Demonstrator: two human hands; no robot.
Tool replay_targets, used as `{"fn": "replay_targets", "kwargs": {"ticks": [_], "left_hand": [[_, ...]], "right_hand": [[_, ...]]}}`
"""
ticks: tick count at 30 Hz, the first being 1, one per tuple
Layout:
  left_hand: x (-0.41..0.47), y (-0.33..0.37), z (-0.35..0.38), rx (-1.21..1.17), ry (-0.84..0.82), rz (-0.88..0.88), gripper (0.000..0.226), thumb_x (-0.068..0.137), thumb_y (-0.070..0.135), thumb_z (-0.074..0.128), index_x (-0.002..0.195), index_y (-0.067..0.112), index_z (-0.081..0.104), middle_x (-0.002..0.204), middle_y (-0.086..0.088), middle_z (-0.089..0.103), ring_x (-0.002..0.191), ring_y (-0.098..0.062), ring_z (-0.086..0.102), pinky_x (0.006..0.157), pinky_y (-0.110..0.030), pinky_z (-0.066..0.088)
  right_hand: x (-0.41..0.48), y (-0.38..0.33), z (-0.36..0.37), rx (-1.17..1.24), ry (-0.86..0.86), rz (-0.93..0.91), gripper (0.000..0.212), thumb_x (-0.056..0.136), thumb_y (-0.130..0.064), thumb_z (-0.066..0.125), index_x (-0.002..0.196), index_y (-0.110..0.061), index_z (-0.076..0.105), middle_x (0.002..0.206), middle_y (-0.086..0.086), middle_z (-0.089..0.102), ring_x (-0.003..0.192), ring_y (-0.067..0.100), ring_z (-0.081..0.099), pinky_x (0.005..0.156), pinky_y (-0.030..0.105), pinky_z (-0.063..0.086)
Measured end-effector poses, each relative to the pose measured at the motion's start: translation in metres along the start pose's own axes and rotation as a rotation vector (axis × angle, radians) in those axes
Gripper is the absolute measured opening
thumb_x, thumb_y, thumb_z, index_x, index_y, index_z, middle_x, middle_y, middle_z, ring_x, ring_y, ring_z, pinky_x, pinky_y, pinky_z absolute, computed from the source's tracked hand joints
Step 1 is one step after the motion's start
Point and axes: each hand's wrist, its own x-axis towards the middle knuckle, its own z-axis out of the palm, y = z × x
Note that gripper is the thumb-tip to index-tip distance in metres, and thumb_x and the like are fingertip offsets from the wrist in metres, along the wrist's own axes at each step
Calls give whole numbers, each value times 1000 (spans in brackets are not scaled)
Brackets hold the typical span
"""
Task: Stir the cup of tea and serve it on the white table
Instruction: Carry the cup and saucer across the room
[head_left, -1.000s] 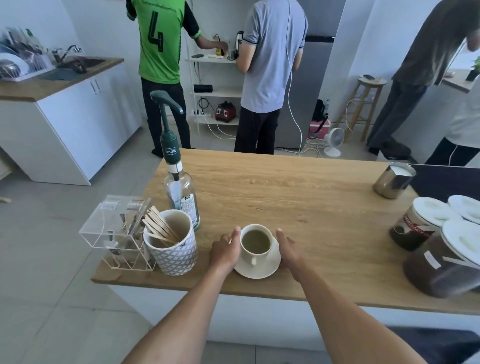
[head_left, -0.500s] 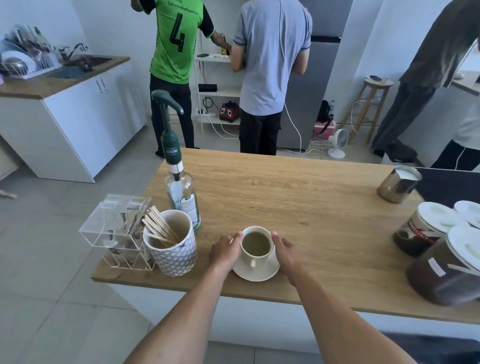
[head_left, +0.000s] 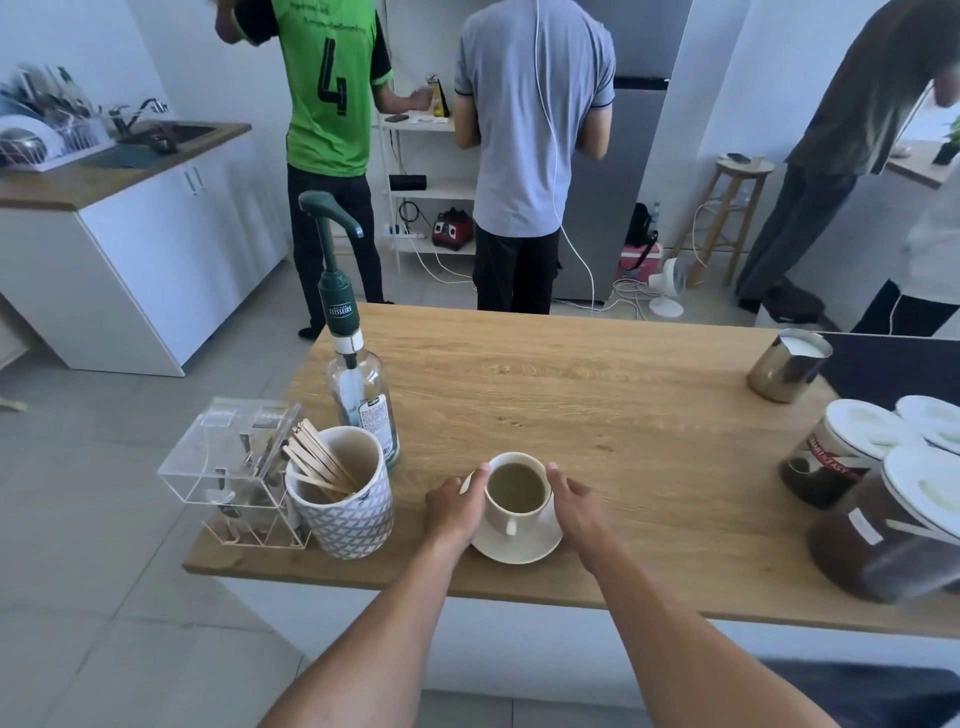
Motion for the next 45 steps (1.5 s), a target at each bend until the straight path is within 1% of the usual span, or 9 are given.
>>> {"fn": "replay_targets", "kwargs": {"ticks": [6,11,17,21,23,26,31,37,45], "left_hand": [[-6,6,9,-58,-49,47,56,89,61,48,67,11,59,88,-12,65,82,-27,58,72,-36,43],[-13,15,18,-41,-108,80,60,95,54,49,76,2,70,89,-14,70,83,-26,60,73,-34,43],[-26,25,28,-59,-191,63,74,70,74,46,80,6,74,101,-17,71,102,-32,64,85,-38,50],[-34,29,40,-67,-230,104,66,85,64,52,83,2,74,91,-12,69,97,-31,65,84,-38,49],[-43,32,46,-88,-263,120,57,84,64,53,74,10,70,82,-7,65,85,-27,62,76,-35,46],[-59,38,56,-97,-316,158,60,62,76,46,66,18,60,70,-1,57,69,-20,51,65,-33,38],[-82,46,79,-71,-352,203,59,56,78,44,66,20,45,67,0,45,64,-18,41,61,-33,30],[-117,48,114,-57,-445,173,54,66,74,53,70,20,54,67,1,50,64,-19,48,62,-30,38],[-202,54,171,9,-575,189,61,52,77,53,63,18,66,72,-3,63,70,-24,58,69,-33,46]], "right_hand": [[-4,5,-17,-12,26,-32,63,91,-63,42,104,-6,67,101,11,67,97,26,60,97,43,47],[-11,11,-35,-38,106,-51,67,93,-60,43,101,2,68,100,17,69,94,29,62,87,40,47],[-26,24,-52,-34,168,-20,66,93,-61,41,91,-1,68,86,12,67,91,29,63,80,37,46],[-38,33,-66,-39,213,-11,61,93,-61,41,72,-8,63,70,5,61,77,24,60,71,34,43],[-44,38,-75,-31,236,-13,64,92,-62,41,76,-5,66,73,7,65,79,26,62,72,34,45],[-53,48,-89,-22,278,-7,61,92,-62,40,87,-9,70,83,7,69,87,26,63,76,34,46],[-71,67,-116,-7,328,20,60,91,-64,39,90,-12,68,86,6,68,88,26,63,82,40,53],[-105,97,-153,7,391,18,64,92,-64,38,95,-9,69,88,6,68,86,23,61,75,34,45],[-179,159,-214,49,524,89,60,96,-58,35,103,-7,66,97,8,64,89,23,56,77,32,38]]}}
